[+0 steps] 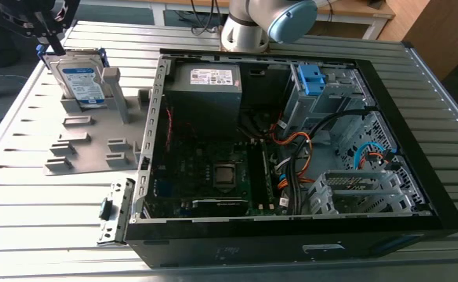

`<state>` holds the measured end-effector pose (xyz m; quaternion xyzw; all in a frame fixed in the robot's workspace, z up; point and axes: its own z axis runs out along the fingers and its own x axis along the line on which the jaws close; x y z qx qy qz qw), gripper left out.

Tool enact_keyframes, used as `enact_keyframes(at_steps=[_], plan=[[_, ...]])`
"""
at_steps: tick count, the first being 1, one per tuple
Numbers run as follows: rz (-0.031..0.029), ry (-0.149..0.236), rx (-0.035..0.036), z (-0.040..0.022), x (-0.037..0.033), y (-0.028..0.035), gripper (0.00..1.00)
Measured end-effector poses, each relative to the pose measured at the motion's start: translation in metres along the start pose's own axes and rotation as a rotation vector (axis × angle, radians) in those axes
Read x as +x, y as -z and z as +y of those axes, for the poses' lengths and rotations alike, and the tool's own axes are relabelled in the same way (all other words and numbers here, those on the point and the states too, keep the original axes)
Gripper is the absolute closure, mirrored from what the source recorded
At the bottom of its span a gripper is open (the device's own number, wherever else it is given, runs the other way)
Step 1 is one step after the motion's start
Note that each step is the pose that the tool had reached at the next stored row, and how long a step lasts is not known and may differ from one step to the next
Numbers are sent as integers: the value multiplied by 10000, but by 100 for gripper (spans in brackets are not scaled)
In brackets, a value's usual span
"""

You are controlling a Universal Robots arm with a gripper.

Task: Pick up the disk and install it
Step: 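Pick up the disk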

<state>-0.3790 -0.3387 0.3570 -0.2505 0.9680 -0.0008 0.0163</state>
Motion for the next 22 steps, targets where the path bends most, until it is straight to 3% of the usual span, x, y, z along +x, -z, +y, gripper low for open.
enact_keyframes(at_steps=[22], plan=[[-9,865,-27,0,0,0,89]])
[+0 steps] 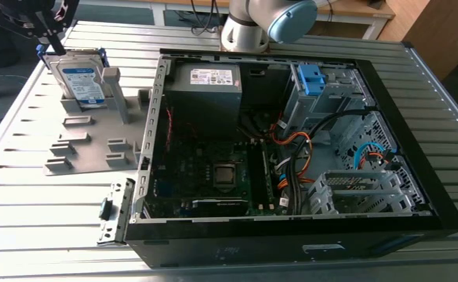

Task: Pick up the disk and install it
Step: 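Pick up the disk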

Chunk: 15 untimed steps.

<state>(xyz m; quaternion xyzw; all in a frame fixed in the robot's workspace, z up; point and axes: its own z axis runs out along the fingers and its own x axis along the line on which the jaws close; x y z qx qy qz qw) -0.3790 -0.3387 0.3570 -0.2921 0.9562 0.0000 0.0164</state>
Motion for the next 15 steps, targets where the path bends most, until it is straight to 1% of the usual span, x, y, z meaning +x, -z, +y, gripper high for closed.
enact_keyframes(at_steps=[15], plan=[[-5,558,-17,0,0,0,89]])
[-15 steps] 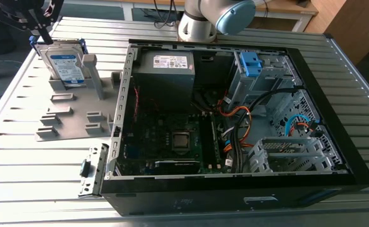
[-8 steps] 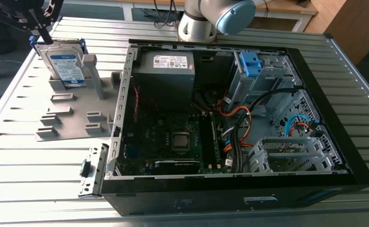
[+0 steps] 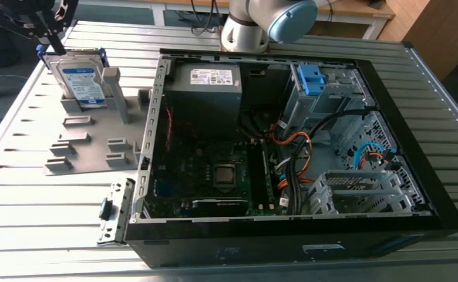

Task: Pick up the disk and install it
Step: 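Pick up the disk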

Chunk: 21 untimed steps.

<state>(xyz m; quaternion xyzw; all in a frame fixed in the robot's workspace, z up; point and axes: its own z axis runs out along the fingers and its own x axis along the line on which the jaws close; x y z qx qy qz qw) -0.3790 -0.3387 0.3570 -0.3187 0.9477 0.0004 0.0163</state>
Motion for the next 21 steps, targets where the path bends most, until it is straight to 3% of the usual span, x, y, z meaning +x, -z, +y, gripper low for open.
enact_keyframes(at_steps=[14,21], plan=[[-6,571,-18,0,0,0,89],[-12,1170,-37,0,0,0,89]])
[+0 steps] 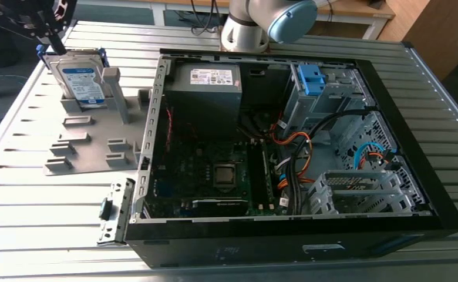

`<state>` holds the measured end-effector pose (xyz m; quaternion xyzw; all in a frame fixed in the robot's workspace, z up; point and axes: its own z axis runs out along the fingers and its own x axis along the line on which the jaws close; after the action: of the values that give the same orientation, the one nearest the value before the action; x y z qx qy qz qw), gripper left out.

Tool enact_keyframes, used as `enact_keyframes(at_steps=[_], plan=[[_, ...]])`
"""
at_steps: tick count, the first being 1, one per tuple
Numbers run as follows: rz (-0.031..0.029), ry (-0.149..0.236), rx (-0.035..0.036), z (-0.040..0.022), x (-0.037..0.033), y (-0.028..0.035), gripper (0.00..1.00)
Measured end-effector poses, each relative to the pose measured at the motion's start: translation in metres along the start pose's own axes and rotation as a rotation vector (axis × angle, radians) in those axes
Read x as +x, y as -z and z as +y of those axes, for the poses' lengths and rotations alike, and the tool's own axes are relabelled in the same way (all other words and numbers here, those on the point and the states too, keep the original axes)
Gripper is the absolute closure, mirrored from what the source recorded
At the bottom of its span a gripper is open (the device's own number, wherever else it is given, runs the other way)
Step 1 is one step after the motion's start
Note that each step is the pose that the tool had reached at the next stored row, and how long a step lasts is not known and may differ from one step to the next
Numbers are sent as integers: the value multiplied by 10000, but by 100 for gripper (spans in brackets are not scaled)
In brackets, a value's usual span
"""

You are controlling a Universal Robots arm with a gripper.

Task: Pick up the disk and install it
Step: 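Pick up the disk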

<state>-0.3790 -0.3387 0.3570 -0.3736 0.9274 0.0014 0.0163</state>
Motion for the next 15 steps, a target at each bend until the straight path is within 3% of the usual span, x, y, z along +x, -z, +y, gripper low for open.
enact_keyframes(at_steps=[7,15], plan=[[-4,512,-15,0,0,0,89],[-6,838,-25,0,0,0,89]])
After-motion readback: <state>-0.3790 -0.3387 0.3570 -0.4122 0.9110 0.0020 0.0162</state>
